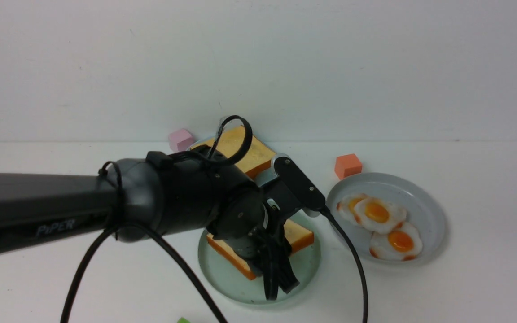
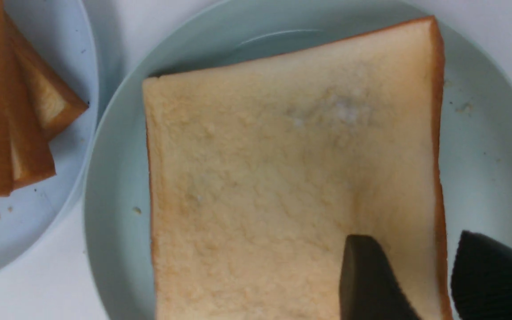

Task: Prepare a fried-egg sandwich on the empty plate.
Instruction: Use the left arm to put a slice of bread into the empty plate in the middle, then use the right arm to grab a fried egg

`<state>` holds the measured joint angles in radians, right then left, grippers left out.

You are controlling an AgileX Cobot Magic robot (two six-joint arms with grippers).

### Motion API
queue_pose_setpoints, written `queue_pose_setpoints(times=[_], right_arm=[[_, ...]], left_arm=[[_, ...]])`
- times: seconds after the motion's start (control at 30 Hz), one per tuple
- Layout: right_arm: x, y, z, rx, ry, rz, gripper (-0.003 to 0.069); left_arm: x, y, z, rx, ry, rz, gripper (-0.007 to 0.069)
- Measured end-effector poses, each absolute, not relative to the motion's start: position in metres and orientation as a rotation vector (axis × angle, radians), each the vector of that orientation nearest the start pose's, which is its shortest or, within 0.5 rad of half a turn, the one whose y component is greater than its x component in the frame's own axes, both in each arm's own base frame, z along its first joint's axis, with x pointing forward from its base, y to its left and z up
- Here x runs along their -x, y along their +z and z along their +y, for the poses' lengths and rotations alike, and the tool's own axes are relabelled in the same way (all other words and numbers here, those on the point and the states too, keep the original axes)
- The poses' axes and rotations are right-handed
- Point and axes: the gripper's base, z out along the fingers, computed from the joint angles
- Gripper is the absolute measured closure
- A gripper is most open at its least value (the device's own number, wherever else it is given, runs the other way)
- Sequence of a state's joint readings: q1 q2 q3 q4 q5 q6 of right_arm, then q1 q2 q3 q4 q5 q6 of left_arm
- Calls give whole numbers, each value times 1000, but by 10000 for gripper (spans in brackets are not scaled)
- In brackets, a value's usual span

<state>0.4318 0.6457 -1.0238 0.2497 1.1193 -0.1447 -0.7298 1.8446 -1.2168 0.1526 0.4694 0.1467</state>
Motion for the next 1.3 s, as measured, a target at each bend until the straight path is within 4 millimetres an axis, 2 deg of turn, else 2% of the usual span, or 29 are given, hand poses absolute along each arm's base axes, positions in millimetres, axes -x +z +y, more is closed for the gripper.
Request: queue_pose_setpoints(times=[0.1,0.13,0.17,0.2,0.23,0.27,0.3,0.33,0.37,0.4,0.43,0.47,0.5,0.57,0.6,0.63,0.7,0.77,0.8,0.87,1.0,1.1,1.3], right_arm=[[-74,400,57,611,480,2183,513],[-79,399,59,606,482,2202,496],[-80,398,59,606,482,2207,496],[-85,396,62,608,480,2228,479],[-98,391,67,613,475,2275,446],[-105,388,70,615,471,2299,431],[-116,382,75,622,460,2331,408],[-118,381,76,627,454,2335,405],[-136,373,82,641,423,2375,380],[-138,371,83,644,418,2380,375],[-155,362,89,657,387,2413,359],[-159,359,91,662,375,2422,354],[-178,347,97,673,339,2451,337],[-196,333,103,683,303,2492,324],[-199,329,104,685,294,2502,320],[-215,314,110,701,255,2541,307],[-230,302,114,716,221,2568,289],[-247,288,120,736,185,2603,263],[-251,287,122,738,179,2603,252],[-274,273,130,764,135,2631,188],[-310,253,141,834,24,2642,73],[-330,239,144,897,-79,2635,11],[-352,211,150,972,-169,2592,-10]], left_arm=[[-290,212,-252,-1204,-93,2248,210],[-287,224,-250,-1178,-115,2239,184],[-286,226,-249,-1175,-116,2235,180],[-283,239,-247,-1144,-143,2221,165],[-272,270,-240,-1061,-214,2188,165],[-267,282,-237,-1027,-242,2183,172],[-253,311,-227,-948,-312,2158,208],[-251,315,-225,-937,-318,2160,215],[-231,346,-209,-859,-385,2136,289],[-229,351,-207,-852,-392,2124,300],[-209,374,-190,-808,-432,2104,384],[-203,380,-185,-795,-443,2096,410],[-180,398,-165,-761,-476,2058,526],[-152,412,-141,-739,-503,1997,613],[-146,413,-135,-734,-510,1984,626],[-119,416,-111,-713,-530,1923,638],[-94,414,-90,-692,-551,1865,638],[-66,406,-64,-659,-577,1773,638],[-60,404,-59,-650,-584,1750,638],[-31,391,-33,-595,-621,1603,638],[-12,374,-15,-543,-653,1483,638],[-10,369,-14,-526,-675,1486,638],[-10,371,-15,-457,-771,1490,638]])
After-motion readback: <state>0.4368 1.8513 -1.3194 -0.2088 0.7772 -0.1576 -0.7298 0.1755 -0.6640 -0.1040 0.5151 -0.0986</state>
